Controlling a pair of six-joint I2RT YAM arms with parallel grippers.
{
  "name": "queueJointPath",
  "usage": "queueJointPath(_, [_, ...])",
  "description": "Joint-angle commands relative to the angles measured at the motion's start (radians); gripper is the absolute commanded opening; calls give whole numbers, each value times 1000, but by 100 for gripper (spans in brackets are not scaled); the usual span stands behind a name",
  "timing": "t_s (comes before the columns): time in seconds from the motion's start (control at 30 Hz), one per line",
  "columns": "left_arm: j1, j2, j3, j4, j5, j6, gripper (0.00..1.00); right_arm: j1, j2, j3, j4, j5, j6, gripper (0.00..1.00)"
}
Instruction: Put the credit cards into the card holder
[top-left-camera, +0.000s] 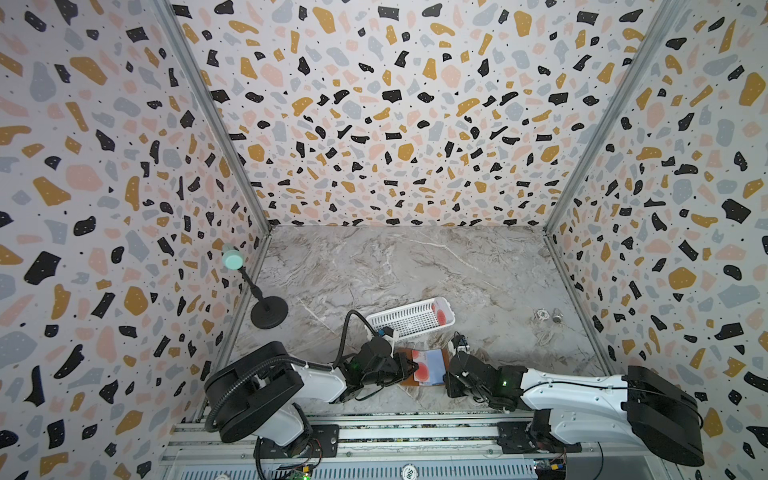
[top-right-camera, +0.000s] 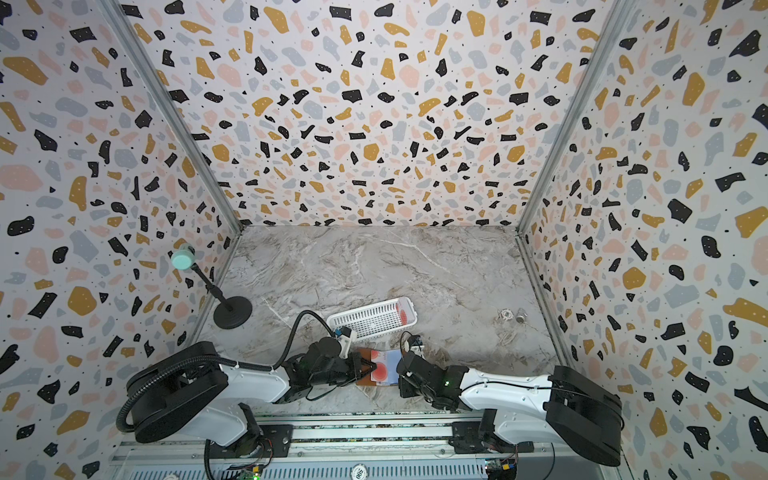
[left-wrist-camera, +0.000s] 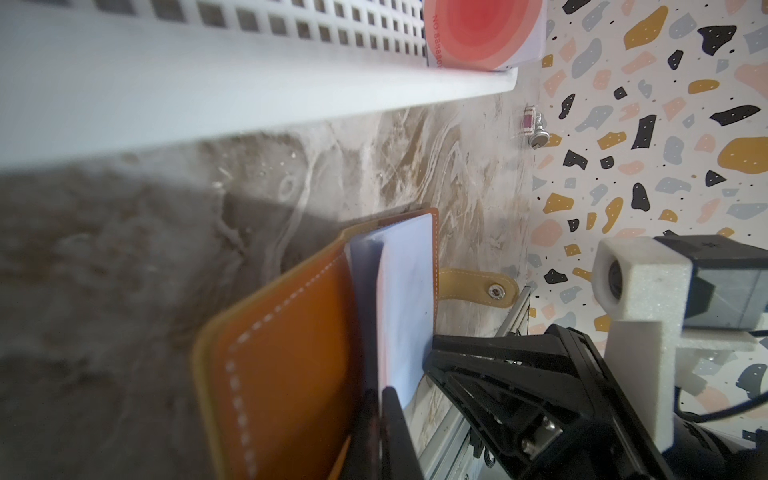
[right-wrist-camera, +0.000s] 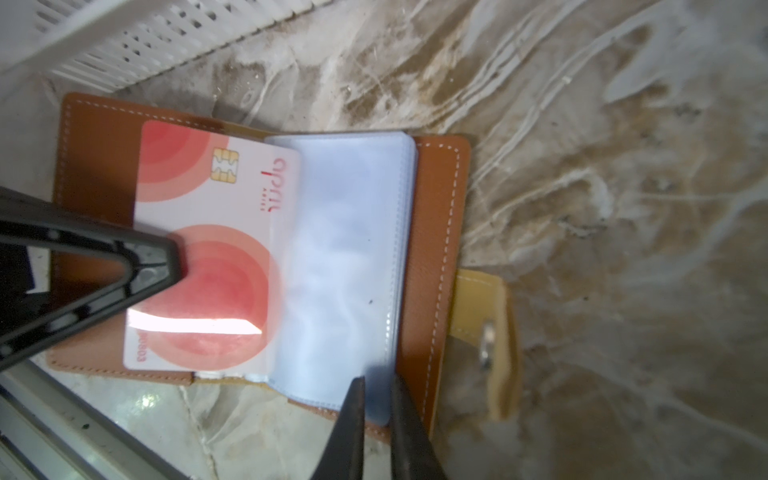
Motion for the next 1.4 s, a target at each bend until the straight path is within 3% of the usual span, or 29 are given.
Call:
queueJointPath(0.0, [-12, 12, -15, 35, -4, -6, 0, -4, 20, -19, -21, -9, 5, 14])
queueJointPath(0.17, [-23, 18, -18, 37, -24, -9, 0, -3, 16, -20, -17, -9, 0, 14])
queueJointPath(0.47, [-29, 16, 8, -42, -46, 6, 14, -4, 31, -23, -9, -9, 2, 14])
queueJointPath(0.83, [-29, -56, 105, -354, -120, 74, 33, -10, 39, -36, 5, -11, 0, 14])
queueJointPath(1.1, [-32, -100, 153, -534, -147, 116, 38, -12, 55, -39, 31, -14, 0, 14])
queueJointPath(1.37, [-50, -55, 191, -513, -120, 120, 38, -12, 62, -37, 37, -17, -6, 14])
